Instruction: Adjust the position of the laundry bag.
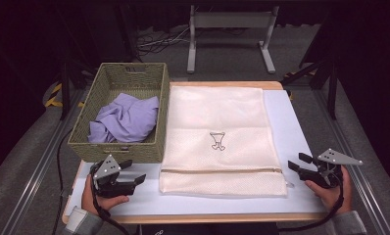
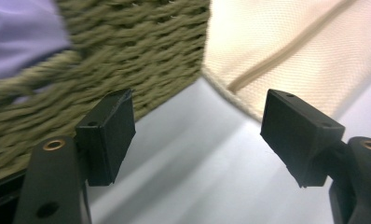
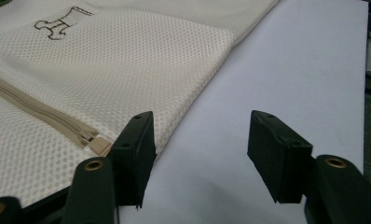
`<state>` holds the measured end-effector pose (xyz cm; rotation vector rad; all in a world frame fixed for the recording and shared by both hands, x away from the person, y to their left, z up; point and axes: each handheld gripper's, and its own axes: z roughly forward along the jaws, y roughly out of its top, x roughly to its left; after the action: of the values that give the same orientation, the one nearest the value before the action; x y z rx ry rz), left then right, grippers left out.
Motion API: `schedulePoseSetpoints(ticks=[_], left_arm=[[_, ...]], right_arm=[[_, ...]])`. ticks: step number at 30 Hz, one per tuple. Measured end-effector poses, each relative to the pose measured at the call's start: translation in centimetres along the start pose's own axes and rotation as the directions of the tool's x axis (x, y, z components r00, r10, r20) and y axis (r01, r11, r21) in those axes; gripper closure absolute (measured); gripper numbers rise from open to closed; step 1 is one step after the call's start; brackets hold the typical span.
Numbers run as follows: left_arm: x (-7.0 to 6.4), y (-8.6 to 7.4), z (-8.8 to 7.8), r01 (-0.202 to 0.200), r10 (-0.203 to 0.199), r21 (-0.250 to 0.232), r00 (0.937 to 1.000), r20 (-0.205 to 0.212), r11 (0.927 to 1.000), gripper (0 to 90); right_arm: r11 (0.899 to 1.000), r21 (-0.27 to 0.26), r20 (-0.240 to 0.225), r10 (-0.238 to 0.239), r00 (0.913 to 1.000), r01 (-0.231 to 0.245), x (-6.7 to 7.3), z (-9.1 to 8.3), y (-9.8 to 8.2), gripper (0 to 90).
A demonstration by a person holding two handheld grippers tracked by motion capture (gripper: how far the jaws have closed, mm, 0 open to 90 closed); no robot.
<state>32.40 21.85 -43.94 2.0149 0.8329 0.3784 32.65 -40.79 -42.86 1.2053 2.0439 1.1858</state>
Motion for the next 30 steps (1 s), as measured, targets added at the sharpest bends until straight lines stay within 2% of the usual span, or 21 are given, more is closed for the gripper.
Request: schedulePoseSetpoints(ticks=[3, 5, 6, 7, 8, 10, 11, 14, 15, 16, 18, 21, 22, 25, 30], left_arm=[[-0.6, 0.1, 0.5, -0.004, 0.003, 0.024, 0.9994, 0.035, 0.9997, 29.5], [-1.2, 0.2, 0.8, -0.022, 0.020, 0.030, 0.9978, 0.064, 0.9993, 31.7], [-1.2, 0.2, 0.8, -0.022, 0.020, 0.030, 0.9978, 0.064, 0.9993, 33.5], [-1.5, 0.3, 1.0, -0.033, 0.031, 0.027, 0.9964, 0.078, 0.9991, 33.5], [-1.7, 0.4, 1.2, -0.025, 0.023, 0.019, 0.9948, 0.099, 0.9995, 33.3], [-2.0, 0.6, 1.7, -0.050, 0.045, 0.035, 0.9917, 0.120, 0.9981, 35.6], [-2.2, 0.6, 1.9, -0.059, 0.053, 0.048, 0.9910, 0.123, 0.9971, 38.0], [-2.5, 0.8, 2.2, -0.080, 0.073, 0.054, 0.9900, 0.121, 0.9953, 40.8], [-2.5, 0.9, 2.3, -0.085, 0.077, 0.052, 0.9865, 0.144, 0.9950, 46.6], [-2.8, 1.1, 2.4, -0.098, 0.090, 0.050, 0.9856, 0.143, 0.9939, 52.6], [-3.4, 1.4, 2.6, -0.121, 0.113, 0.049, 0.9836, 0.140, 0.9914, 53.0], [-3.7, 1.8, 2.9, -0.138, 0.131, 0.046, 0.9824, 0.133, 0.9893, 53.9], [-3.8, 1.9, 3.0, -0.142, 0.135, 0.046, 0.9813, 0.137, 0.9888, 58.0], [-4.0, 2.2, 3.5, -0.154, 0.145, 0.053, 0.9784, 0.147, 0.9866, 59.2], [-4.6, 2.4, 4.0, -0.189, 0.177, 0.058, 0.9710, 0.160, 0.9803, 58.0]], right_arm=[[1.000, 0.007, -0.027, -0.003, 0.9996, 0.004, 0.2, 0.0, 0.0, 49.6], [1.000, 0.020, -0.035, -0.021, 0.9992, 0.022, 0.6, 0.0, 0.0, 54.6], [1.000, 0.020, -0.035, -0.021, 0.9992, 0.022, 0.6, 0.0, 0.0, 54.6], [1.000, 0.019, -0.045, -0.023, 0.9987, 0.023, 0.8, 0.0, 0.1, 56.8], [0.999, 0.022, -0.056, -0.033, 0.9979, 0.034, 1.1, 0.1, 0.2, 59.6], [0.998, 0.040, -0.069, -0.040, 0.9968, 0.043, 1.4, 0.4, 0.3, 62.9], [0.998, 0.046, -0.084, -0.043, 0.9956, 0.047, 1.6, 0.6, 0.3, 64.5], [0.997, 0.054, -0.079, -0.055, 0.9953, 0.060, 1.9, 0.7, 0.4, 66.5], [0.997, 0.056, -0.093, -0.049, 0.9945, 0.054, 2.1, 0.8, 0.4, 68.3], [0.997, 0.050, -0.098, -0.048, 0.9940, 0.053, 2.1, 0.8, 0.4, 69.3], [0.998, 0.049, -0.081, -0.046, 0.9956, 0.050, 2.2, 0.9, 0.4, 71.9], [0.997, 0.038, -0.092, -0.058, 0.9941, 0.061, 2.5, 0.9, 0.6, 73.9], [0.995, 0.059, -0.098, -0.073, 0.9925, 0.079, 3.0, 0.9, 0.7, 77.0], [0.993, 0.075, -0.106, -0.085, 0.9907, 0.093, 3.3, 0.9, 0.5, 76.8], [0.994, 0.095, -0.098, -0.053, 0.9937, 0.063, 3.5, 0.8, 0.2, 70.4]])
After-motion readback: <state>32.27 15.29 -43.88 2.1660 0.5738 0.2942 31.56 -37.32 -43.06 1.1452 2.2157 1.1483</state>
